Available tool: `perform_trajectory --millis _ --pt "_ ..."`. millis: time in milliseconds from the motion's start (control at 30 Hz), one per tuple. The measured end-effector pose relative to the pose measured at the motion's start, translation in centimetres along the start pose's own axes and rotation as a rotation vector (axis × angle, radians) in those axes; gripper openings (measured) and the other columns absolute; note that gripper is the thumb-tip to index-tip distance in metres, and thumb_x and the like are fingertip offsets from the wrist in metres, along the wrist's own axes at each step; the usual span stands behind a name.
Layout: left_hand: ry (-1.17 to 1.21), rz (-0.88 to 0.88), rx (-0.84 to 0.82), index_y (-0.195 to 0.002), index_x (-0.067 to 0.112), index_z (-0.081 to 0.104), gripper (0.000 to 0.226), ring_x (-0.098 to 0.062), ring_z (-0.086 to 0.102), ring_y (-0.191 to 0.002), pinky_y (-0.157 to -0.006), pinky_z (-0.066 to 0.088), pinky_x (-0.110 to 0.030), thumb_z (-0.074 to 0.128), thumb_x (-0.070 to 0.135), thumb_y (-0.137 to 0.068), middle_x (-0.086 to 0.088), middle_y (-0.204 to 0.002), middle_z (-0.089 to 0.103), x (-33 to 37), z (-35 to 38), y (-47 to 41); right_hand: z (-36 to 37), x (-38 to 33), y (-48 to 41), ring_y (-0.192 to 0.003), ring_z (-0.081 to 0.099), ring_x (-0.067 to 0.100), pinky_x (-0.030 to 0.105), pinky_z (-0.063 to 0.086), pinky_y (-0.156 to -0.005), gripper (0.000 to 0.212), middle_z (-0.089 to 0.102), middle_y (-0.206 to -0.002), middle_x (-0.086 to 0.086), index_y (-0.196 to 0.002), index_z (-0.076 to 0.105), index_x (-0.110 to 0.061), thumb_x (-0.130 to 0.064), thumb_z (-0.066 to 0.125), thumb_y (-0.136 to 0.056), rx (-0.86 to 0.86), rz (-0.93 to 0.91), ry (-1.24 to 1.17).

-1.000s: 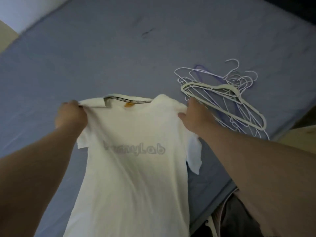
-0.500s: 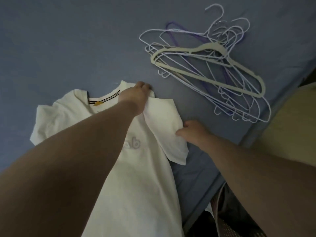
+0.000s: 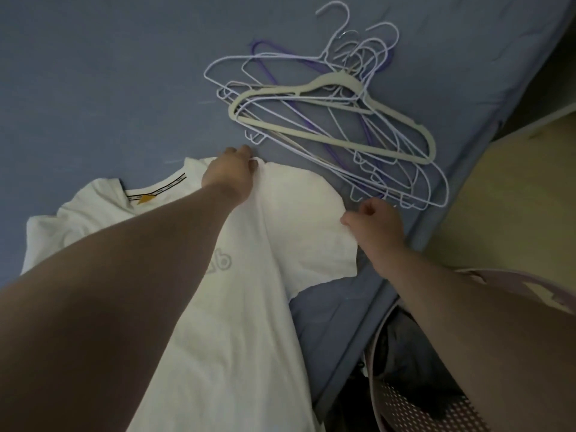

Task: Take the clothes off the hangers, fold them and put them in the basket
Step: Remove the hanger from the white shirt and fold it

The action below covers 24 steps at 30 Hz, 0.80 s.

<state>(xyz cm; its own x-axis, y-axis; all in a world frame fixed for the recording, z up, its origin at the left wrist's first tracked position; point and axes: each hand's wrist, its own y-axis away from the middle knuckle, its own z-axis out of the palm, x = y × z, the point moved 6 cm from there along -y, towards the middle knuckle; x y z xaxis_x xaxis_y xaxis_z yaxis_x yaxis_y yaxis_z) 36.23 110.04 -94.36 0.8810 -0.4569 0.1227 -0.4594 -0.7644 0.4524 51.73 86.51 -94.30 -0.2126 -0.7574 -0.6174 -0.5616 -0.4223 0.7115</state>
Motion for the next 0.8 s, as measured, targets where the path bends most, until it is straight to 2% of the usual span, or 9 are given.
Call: perform_trajectory --millis 100,167,267,333,400,500,567,700,800 --pt "0.015 -0.002 -0.053 -0.131 0.020 0.054 0.035 -0.039 0.052 -0.121 -0.099 0.042 -0.044 0.038 0.027 -0.101 -0.015 -0.131 0.051 1.4 0.7 0.0 0.5 1.8 -0.2 -0.083 0.060 0.026 0.033 0.045 -0.067 0.026 0.062 -0.091 0.005 -0.092 0.055 -0.015 -0.034 0.070 -0.084 0.010 0.064 0.149" --pt "0.040 0.024 -0.049 -0.126 0.020 0.060 0.036 -0.037 0.053 -0.120 -0.098 0.042 -0.041 0.039 0.030 -0.098 -0.013 -0.130 0.054 2.8 0.3 -0.1 1.3 2.0 -0.3 -0.099 0.061 0.028 0.032 0.043 -0.075 0.050 0.063 -0.108 0.005 -0.109 0.058 -0.010 -0.053 0.066 -0.086 -0.012 0.143 0.191" --pt "0.066 0.069 -0.117 -0.118 0.020 0.064 0.044 -0.033 0.055 -0.116 -0.090 0.043 -0.036 0.037 0.047 -0.096 -0.010 -0.128 0.060 5.4 0.4 -0.3 3.0 1.7 -0.3 -0.105 0.060 0.028 0.033 0.047 -0.086 0.062 0.061 -0.110 0.002 -0.115 0.060 -0.009 -0.060 0.069 -0.081 -0.153 0.255 0.153" --pt "0.031 0.093 -0.210 -0.123 0.021 0.064 0.056 -0.031 0.055 -0.118 -0.093 0.044 -0.036 0.038 0.061 -0.093 -0.008 -0.130 0.060 7.2 1.1 -0.2 3.9 1.6 -0.1 -0.110 0.060 0.029 0.036 0.050 -0.095 0.065 0.064 -0.119 0.006 -0.124 0.060 -0.006 -0.047 0.079 -0.078 -0.217 0.268 0.141" --pt "-0.005 0.083 -0.295 -0.127 0.020 0.063 0.059 -0.029 0.057 -0.117 -0.094 0.046 -0.035 0.047 0.062 -0.090 -0.006 -0.130 0.061 8.5 1.3 -0.2 4.3 0.9 0.0 -0.108 0.062 0.028 0.033 0.051 -0.090 0.050 0.066 -0.117 0.009 -0.121 0.063 -0.005 -0.024 0.081 -0.078 -0.199 0.144 0.155" --pt "0.306 -0.017 -0.393 -0.094 0.011 0.070 0.029 -0.026 0.061 -0.073 -0.065 0.051 -0.031 0.063 0.037 -0.083 -0.013 -0.090 0.065 10.0 1.0 -0.1 3.8 -0.6 1.1 -0.099 0.062 0.024 0.031 0.048 -0.079 0.035 0.064 -0.108 0.006 -0.115 0.058 -0.009 -0.007 0.068 -0.081 -0.086 -0.140 0.219" --pt "0.454 -0.066 -0.367 -0.080 0.007 0.066 0.018 -0.023 0.056 -0.056 -0.053 0.050 -0.028 0.060 0.024 -0.084 -0.012 -0.070 0.062 10.8 0.3 0.2 3.2 -1.0 1.9 -0.098 0.057 0.023 0.034 0.048 -0.080 0.033 0.058 -0.109 0.003 -0.114 0.052 -0.014 -0.004 0.063 -0.084 0.009 -0.288 0.285" --pt "0.310 -0.071 -0.323 -0.090 -0.001 0.069 0.035 -0.027 0.073 -0.065 -0.067 0.063 -0.039 0.042 0.020 -0.095 -0.014 -0.071 0.071 11.0 0.1 0.4 3.1 -1.1 3.0 -0.105 0.055 0.024 0.041 0.049 -0.085 0.045 0.050 -0.127 0.001 -0.123 0.051 -0.024 0.000 0.059 -0.085 0.056 -0.432 0.438" --pt "0.139 -0.073 -0.378 -0.088 0.008 0.064 0.042 -0.024 0.071 -0.058 -0.060 0.062 -0.037 0.058 0.049 -0.089 -0.010 -0.071 0.069 10.4 0.9 0.9 3.4 -0.7 3.6 -0.101 0.056 0.028 0.041 0.050 -0.081 0.055 0.047 -0.129 0.002 -0.134 0.051 -0.029 -0.001 0.056 -0.087 0.039 -0.429 0.538"
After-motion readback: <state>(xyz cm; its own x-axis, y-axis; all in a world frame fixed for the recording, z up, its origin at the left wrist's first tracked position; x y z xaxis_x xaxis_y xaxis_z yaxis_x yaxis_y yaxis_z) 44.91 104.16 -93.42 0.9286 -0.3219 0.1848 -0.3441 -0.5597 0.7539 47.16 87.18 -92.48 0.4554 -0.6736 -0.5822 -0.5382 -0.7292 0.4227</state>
